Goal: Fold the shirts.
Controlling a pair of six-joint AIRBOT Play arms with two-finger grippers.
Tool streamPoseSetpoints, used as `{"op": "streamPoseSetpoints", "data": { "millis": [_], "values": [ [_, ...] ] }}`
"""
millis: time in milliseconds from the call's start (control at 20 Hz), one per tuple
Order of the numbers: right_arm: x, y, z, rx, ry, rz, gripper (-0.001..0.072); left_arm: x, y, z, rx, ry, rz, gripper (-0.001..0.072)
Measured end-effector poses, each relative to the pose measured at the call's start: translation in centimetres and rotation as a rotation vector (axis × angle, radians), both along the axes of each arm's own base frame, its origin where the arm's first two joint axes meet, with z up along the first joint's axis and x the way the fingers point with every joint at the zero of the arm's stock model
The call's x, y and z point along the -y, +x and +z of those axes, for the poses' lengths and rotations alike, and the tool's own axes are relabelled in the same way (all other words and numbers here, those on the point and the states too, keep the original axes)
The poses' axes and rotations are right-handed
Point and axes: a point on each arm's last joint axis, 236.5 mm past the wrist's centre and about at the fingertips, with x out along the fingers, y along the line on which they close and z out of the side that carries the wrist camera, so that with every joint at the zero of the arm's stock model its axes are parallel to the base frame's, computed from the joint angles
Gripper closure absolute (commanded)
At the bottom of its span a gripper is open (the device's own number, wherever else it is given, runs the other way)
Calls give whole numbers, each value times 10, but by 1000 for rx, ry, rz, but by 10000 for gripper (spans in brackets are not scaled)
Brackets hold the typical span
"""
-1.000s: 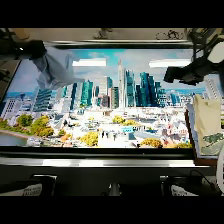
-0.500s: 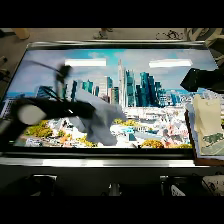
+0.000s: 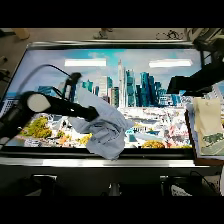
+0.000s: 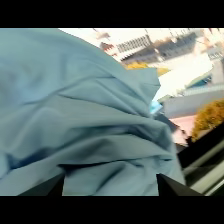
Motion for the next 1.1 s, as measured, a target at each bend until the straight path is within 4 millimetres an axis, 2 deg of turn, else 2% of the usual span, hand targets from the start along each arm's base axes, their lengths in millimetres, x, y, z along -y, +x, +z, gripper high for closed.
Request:
{"op": "streamPoseSetpoints", "data": {
  "millis": [100,150,250,350,450,650,700,750,850,900,950,1100],
  "values": [
    [-14,5,-30,-78,49,18,39,-54,17,-8,-18,77,90,-13],
    [-21,6,-45,-115,68,27,38,-79,21,-21,-51,110,137,-13],
    [-37,3,-77,-194,92,52,24,-120,19,-58,-155,159,220,-13],
    [-51,-4,-105,-267,103,83,20,-145,8,-101,-286,180,278,-13],
    [-63,-15,-128,-331,107,112,20,-148,0,-130,-372,152,306,-13],
    [-90,-43,-154,-429,140,193,16,-129,2,-167,-448,59,340,-6],
    [-99,-53,-159,-449,155,218,10,-123,5,-173,-456,40,347,56],
    [-107,-62,-163,-464,174,237,9,-116,7,-178,-465,16,357,170],
    [-121,-82,-172,-490,206,265,9,-107,14,-185,-469,-25,383,514],
    [-128,-90,-175,-492,229,273,9,-104,17,-188,-467,-34,391,625],
    [-134,-99,-177,-496,258,279,8,-101,18,-190,-467,-42,396,678],
    [-157,-114,-184,-478,368,258,9,-96,21,-189,-454,-60,392,680]
  ]
}}
